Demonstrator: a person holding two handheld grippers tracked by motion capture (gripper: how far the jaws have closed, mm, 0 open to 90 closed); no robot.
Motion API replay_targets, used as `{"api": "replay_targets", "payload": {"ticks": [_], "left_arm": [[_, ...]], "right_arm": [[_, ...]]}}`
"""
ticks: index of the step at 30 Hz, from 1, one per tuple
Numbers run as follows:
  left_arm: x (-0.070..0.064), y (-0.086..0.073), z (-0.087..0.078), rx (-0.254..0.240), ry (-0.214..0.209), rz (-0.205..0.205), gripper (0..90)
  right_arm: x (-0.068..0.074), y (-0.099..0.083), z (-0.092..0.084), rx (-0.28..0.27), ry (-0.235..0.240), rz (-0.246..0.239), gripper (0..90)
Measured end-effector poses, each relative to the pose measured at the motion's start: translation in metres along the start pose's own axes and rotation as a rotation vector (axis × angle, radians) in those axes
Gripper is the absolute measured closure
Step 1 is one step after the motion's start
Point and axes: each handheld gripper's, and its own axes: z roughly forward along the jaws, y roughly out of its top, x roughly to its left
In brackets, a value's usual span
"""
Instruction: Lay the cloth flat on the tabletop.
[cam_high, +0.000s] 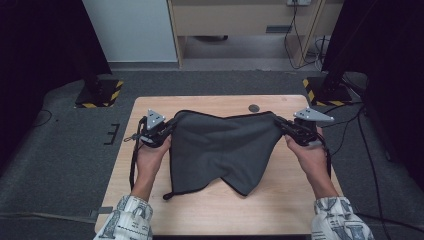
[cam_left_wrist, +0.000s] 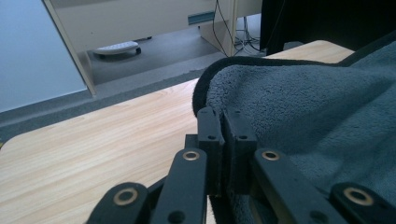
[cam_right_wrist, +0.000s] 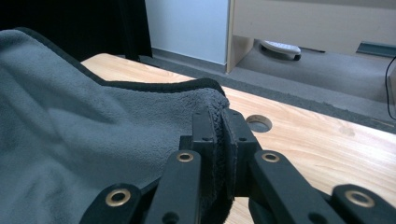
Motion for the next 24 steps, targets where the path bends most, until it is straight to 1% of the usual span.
{"api": "replay_targets", "payload": {"ticks": [4, 9, 15, 21, 24], "left_arm": [[0.0, 0.005, -0.005, -0.015, 0.004, 0.001, 86.3], [-0.001, 0.011, -0.014, -0.037, -0.002, 0.004, 86.3], [-0.005, 0.015, -0.027, -0.078, -0.016, -0.009, 86.3], [-0.011, 0.022, -0.044, -0.114, -0.032, 0.0, 86.3], [-0.015, 0.025, -0.051, -0.125, -0.035, 0.013, 86.3]], "right_arm": [[0.001, 0.006, -0.006, -0.011, -0.006, -0.006, 84.8], [0.006, 0.013, -0.014, -0.024, -0.003, -0.019, 84.8], [0.011, 0.022, -0.028, -0.047, 0.002, -0.037, 84.9], [0.017, 0.034, -0.045, -0.057, 0.003, -0.055, 84.9], [0.019, 0.041, -0.052, -0.059, -0.002, -0.073, 84.9]]}}
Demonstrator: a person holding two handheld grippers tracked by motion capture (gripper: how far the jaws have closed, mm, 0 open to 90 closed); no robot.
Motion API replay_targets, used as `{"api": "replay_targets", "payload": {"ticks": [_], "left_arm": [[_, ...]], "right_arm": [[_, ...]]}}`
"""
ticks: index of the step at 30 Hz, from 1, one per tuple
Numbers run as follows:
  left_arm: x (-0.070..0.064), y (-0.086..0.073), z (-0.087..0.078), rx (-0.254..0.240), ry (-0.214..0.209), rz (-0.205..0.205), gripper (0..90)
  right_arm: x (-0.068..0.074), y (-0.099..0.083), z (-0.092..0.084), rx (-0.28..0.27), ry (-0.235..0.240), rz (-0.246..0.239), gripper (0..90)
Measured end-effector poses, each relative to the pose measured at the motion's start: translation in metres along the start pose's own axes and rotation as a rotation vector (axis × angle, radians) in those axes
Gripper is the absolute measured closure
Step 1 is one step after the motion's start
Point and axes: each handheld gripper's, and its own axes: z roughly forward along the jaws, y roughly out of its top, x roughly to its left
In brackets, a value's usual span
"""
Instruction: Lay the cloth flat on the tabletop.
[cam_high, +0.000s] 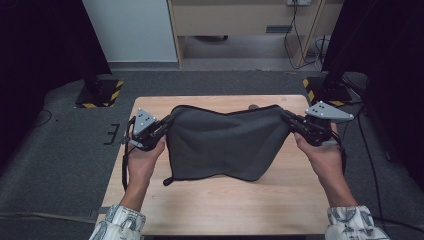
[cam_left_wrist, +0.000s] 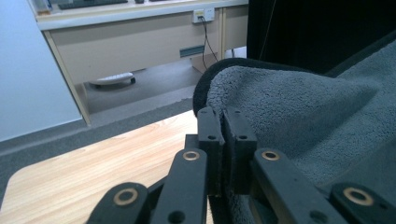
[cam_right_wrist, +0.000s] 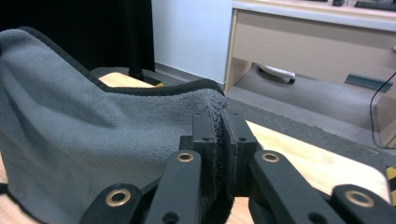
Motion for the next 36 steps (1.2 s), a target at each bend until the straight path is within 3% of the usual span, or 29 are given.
{"api": "replay_targets", "payload": {"ticks": [4, 11, 13, 18, 30, 36], "left_arm": [[0.005, -0.001, 0.009, 0.019, 0.021, -0.011, 86.3], [0.022, -0.014, 0.045, 0.068, 0.063, -0.018, 86.2], [0.028, -0.019, 0.055, 0.101, 0.076, -0.027, 86.2], [0.038, -0.029, 0.071, 0.139, 0.082, -0.039, 86.2], [0.045, -0.031, 0.086, 0.158, 0.1, -0.033, 86.2], [0.05, -0.034, 0.1, 0.195, 0.108, -0.013, 86.1]], "right_arm": [[-0.002, 0.002, 0.009, 0.024, -0.016, -0.008, 84.8], [-0.015, -0.012, 0.057, 0.087, -0.039, 0.017, 84.8], [-0.018, -0.017, 0.071, 0.109, -0.049, 0.021, 84.8], [-0.021, -0.032, 0.098, 0.153, -0.054, 0.03, 84.8], [-0.026, -0.039, 0.12, 0.176, -0.071, 0.051, 84.7], [-0.031, -0.043, 0.134, 0.203, -0.077, 0.059, 84.6]]}}
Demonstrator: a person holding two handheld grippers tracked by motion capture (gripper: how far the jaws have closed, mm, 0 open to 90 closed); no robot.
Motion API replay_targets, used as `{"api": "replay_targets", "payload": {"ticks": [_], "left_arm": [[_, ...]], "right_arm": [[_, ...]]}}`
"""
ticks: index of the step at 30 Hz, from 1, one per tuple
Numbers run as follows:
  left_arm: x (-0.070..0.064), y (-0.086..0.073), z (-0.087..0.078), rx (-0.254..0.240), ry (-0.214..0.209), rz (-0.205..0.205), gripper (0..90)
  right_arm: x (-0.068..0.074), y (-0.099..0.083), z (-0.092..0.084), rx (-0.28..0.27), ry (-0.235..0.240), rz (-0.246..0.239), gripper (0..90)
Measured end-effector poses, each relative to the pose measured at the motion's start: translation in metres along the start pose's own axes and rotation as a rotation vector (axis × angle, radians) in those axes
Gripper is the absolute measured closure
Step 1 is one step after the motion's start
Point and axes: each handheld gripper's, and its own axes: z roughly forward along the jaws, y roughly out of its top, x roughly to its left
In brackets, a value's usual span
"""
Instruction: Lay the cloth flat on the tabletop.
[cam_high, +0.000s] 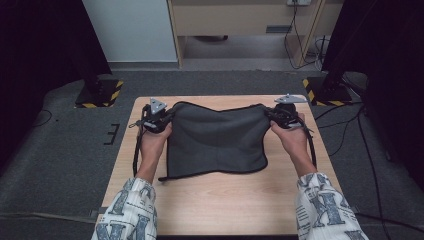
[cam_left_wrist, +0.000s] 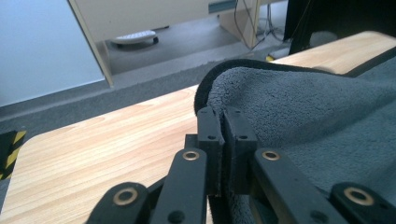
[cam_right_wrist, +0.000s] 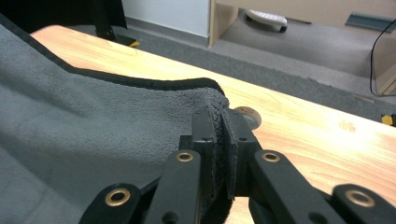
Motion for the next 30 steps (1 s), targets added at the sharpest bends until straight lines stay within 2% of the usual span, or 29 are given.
{"api": "replay_targets", "payload": {"ticks": [2, 3, 4, 5, 6, 8, 10, 12, 18, 20, 25, 27, 28, 30], "left_arm": [[0.003, -0.001, 0.007, 0.009, 0.023, -0.003, 85.8], [0.004, -0.001, 0.012, 0.014, 0.045, -0.012, 84.9], [0.005, -0.002, 0.016, 0.013, 0.066, -0.019, 81.3], [0.006, -0.002, 0.021, 0.009, 0.093, -0.021, 72.1], [0.007, -0.002, 0.024, 0.016, 0.113, -0.029, 61.8], [0.01, -0.003, 0.027, 0.019, 0.12, -0.037, 51.7], [0.013, -0.004, 0.028, 0.034, 0.107, -0.03, 44.7], [0.014, -0.006, 0.024, 0.046, 0.103, -0.016, 43.5], [0.01, -0.012, 0.013, 0.078, 0.042, -0.013, 39.2], [0.006, -0.014, 0.009, 0.075, 0.023, -0.004, 39.1], [-0.004, -0.02, -0.002, 0.067, -0.021, 0.006, 30.1], [-0.008, -0.021, -0.008, 0.065, -0.024, 0.016, 28.0], [-0.01, -0.023, -0.011, 0.052, -0.03, 0.01, 27.9], [-0.014, -0.025, -0.015, 0.061, -0.045, 0.008, 27.3]], "right_arm": [[-0.002, 0.0, 0.008, 0.017, -0.006, 0.006, 83.8], [-0.002, 0.0, 0.014, 0.021, -0.018, 0.004, 80.4], [-0.001, -0.001, 0.021, 0.03, -0.036, 0.0, 71.4], [-0.001, -0.002, 0.028, 0.042, -0.042, 0.007, 59.3], [0.0, -0.003, 0.034, 0.045, -0.053, 0.011, 51.4], [0.003, -0.005, 0.04, 0.06, -0.081, 0.009, 42.0], [0.005, -0.007, 0.043, 0.068, -0.08, 0.001, 37.0], [0.008, -0.009, 0.041, 0.068, -0.074, -0.012, 34.8], [0.009, -0.015, 0.034, 0.097, -0.055, -0.008, 30.4], [0.009, -0.018, 0.032, 0.107, -0.042, -0.001, 27.6], [0.011, -0.026, 0.024, 0.136, 0.005, -0.001, 19.7], [0.014, -0.03, 0.019, 0.126, 0.031, -0.003, 19.9], [0.015, -0.031, 0.016, 0.122, 0.036, -0.004, 21.9], [0.019, -0.036, 0.01, 0.121, 0.052, -0.004, 27.7]]}}
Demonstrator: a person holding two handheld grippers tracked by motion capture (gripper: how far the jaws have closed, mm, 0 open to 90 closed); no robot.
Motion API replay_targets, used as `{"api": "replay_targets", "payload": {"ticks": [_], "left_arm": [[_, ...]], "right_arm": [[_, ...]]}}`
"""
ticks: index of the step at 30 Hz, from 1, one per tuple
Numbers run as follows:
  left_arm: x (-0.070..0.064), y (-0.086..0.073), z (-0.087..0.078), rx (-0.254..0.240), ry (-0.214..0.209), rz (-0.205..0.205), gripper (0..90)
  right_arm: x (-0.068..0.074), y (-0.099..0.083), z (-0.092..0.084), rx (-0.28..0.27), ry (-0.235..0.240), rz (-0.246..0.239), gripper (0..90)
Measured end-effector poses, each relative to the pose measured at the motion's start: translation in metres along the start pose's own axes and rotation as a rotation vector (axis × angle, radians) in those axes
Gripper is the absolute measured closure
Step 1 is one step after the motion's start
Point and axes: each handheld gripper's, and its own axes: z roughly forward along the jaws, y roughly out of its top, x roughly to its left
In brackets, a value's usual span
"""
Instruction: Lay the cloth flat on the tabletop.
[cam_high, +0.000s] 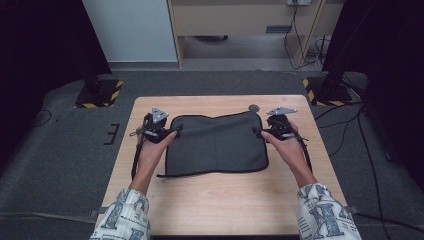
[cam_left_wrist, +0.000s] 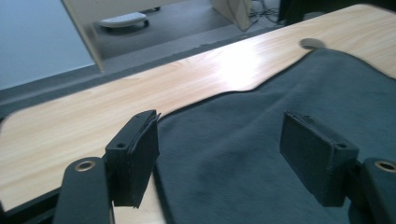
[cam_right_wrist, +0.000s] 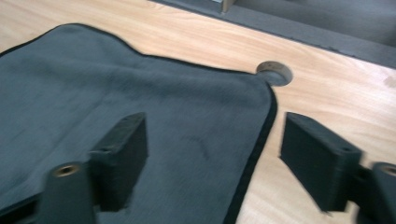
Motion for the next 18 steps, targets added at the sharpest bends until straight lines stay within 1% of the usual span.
{"api": "replay_targets", "payload": {"ticks": [1, 3, 5, 7, 9, 11, 12, 14, 16, 17, 18], "left_arm": [[-0.003, -0.002, -0.001, 0.009, -0.002, 0.009, 27.0], [-0.007, -0.006, -0.004, 0.016, -0.005, 0.016, 27.6], [-0.011, -0.011, -0.006, 0.02, -0.009, 0.031, 28.3], [-0.014, -0.017, -0.008, 0.021, -0.016, 0.032, 28.8], [-0.016, -0.024, -0.01, 0.036, -0.02, 0.038, 30.6], [-0.016, -0.033, -0.011, 0.043, -0.021, 0.024, 30.6], [-0.015, -0.037, -0.012, 0.051, -0.021, 0.013, 30.6], [-0.015, -0.047, -0.014, 0.054, -0.026, -0.008, 30.7], [-0.015, -0.055, -0.016, 0.058, -0.029, -0.013, 30.7], [-0.015, -0.059, -0.018, 0.06, -0.029, -0.018, 30.8], [-0.015, -0.063, -0.019, 0.056, -0.031, -0.02, 30.9]], "right_arm": [[0.001, -0.002, -0.001, 0.0, 0.001, -0.007, 29.1], [0.004, -0.009, -0.005, 0.0, 0.014, -0.012, 36.5], [0.005, -0.016, -0.007, 0.005, 0.023, -0.01, 40.6], [0.005, -0.023, -0.008, 0.008, 0.028, -0.019, 44.8], [0.005, -0.03, -0.011, 0.008, 0.028, -0.01, 49.5], [0.004, -0.037, -0.013, 0.006, 0.026, -0.008, 52.7], [0.004, -0.041, -0.014, 0.01, 0.024, -0.002, 53.8], [0.003, -0.048, -0.016, 0.008, 0.03, 0.017, 55.1], [0.003, -0.056, -0.019, 0.012, 0.021, 0.02, 56.1], [0.005, -0.06, -0.021, 0.009, 0.019, 0.029, 56.4], [0.005, -0.063, -0.022, 0.011, 0.019, 0.022, 56.3]]}}
